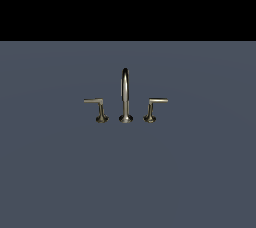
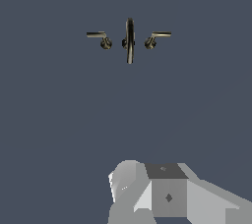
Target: Turn on the faucet by rotating a designated handle.
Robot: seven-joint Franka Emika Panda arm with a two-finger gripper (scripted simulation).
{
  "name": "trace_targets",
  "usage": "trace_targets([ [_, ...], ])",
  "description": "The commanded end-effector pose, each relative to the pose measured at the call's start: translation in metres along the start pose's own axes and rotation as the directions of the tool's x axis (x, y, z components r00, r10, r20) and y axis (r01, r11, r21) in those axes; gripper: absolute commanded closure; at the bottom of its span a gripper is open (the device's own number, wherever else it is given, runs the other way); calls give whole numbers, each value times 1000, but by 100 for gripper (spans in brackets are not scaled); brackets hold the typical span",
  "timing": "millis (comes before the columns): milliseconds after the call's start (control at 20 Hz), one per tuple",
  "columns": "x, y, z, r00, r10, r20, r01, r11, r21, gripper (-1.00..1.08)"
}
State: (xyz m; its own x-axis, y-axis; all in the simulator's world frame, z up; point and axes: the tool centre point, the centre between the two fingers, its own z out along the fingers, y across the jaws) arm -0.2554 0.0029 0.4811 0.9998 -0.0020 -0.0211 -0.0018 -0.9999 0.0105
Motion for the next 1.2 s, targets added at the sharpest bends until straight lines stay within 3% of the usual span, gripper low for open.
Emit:
trace_targets([
  [0, 0, 0, 0, 1000, 0, 0, 0, 1000, 0, 108],
  [700, 9, -22, 25, 995, 102, 0, -102, 995, 2, 108],
  [1150, 29, -57, 68, 963, 268, 0, -268, 963, 5, 108],
])
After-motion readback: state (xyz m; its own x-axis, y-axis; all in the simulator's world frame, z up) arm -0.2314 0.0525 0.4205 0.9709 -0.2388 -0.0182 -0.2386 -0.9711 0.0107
